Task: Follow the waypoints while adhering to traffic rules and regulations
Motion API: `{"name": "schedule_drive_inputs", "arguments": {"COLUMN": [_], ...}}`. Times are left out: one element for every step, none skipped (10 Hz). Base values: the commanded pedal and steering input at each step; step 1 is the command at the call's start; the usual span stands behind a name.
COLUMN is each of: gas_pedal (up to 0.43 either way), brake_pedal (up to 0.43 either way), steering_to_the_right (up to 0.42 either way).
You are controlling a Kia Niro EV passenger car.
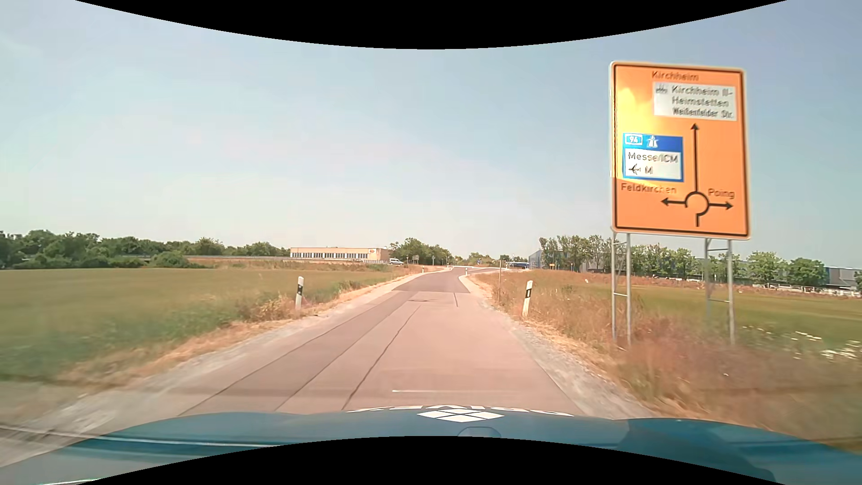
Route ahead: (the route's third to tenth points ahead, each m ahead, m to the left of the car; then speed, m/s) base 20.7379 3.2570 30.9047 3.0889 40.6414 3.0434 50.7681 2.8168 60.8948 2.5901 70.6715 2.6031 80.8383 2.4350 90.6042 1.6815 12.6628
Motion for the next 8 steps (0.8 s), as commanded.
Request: {"name": "schedule_drive_inputs", "arguments": {"gas_pedal": [0.000, 0.000, 0.000, 0.000, 0.000, 0.000, 0.000, 0.000], "brake_pedal": [0.000, 0.000, 0.000, 0.000, 0.000, 0.000, 0.000, 0.000], "steering_to_the_right": [0.004, 0.005, 0.004, 0.003, 0.003, 0.000, 0.000, 0.000]}}
